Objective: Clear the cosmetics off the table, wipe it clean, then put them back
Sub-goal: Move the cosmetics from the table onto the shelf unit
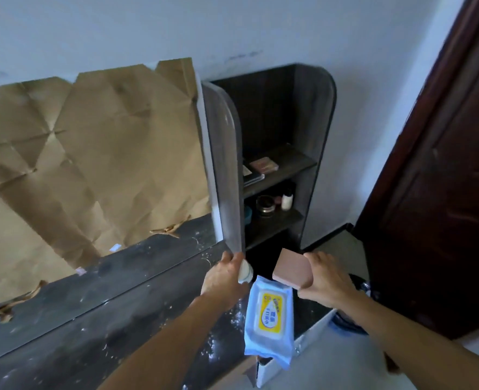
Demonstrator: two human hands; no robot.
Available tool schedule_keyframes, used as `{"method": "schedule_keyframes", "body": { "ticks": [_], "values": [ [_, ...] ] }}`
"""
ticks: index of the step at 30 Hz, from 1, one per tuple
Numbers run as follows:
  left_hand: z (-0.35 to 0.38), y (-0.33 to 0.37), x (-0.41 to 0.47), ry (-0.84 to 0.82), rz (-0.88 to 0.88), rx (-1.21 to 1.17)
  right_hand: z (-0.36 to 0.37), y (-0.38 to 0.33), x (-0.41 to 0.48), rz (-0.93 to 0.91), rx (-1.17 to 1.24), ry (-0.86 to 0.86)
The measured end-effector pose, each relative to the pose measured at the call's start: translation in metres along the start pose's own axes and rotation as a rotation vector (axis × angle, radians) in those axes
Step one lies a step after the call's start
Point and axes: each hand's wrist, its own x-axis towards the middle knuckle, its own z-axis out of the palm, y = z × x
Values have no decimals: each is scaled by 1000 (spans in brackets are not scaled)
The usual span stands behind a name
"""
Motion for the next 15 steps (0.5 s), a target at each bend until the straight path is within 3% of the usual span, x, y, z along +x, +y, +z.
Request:
{"method": "schedule_keyframes", "body": {
  "ticks": [7, 15],
  "values": [
    [37, 64, 61, -56, -124, 26, -36, 87, 30, -106, 3, 15],
    [42, 80, 117, -67, -231, 88, -99, 85, 88, -201, 35, 186]
  ]
}}
